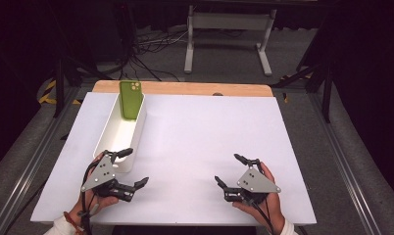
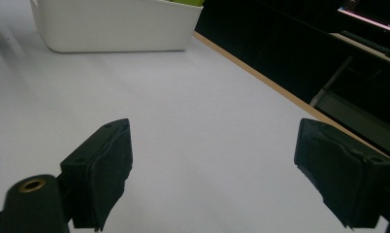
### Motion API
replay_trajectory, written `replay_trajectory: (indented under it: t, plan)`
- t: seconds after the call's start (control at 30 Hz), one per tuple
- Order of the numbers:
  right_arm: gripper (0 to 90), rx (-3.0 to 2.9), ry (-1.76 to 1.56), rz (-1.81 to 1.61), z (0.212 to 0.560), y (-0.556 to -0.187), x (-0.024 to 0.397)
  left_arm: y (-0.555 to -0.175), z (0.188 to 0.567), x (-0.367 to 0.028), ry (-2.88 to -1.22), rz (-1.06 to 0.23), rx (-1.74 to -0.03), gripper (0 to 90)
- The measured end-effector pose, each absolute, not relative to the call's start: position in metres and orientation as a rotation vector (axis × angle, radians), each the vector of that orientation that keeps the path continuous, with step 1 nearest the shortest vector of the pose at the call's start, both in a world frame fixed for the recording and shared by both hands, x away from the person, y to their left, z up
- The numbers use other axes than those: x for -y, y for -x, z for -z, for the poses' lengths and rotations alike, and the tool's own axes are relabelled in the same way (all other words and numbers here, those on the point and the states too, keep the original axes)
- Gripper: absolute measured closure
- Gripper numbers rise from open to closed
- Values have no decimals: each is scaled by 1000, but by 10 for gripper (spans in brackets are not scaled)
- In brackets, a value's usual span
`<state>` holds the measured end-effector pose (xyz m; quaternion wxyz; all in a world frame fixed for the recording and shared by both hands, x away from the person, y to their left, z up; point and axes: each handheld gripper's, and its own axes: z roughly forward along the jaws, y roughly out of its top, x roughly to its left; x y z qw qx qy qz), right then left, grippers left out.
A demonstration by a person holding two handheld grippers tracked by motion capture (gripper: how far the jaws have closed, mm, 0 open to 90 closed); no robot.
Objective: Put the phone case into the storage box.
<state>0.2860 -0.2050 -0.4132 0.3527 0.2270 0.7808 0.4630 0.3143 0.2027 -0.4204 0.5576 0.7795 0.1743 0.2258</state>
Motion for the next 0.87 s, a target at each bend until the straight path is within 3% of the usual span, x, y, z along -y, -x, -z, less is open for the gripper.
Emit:
replay_trajectory:
  t: [0.87]
  plan:
    - [167,-2010,-592,-1215,417,-286,204,-315,425,-197,-1857,-515,-432,35]
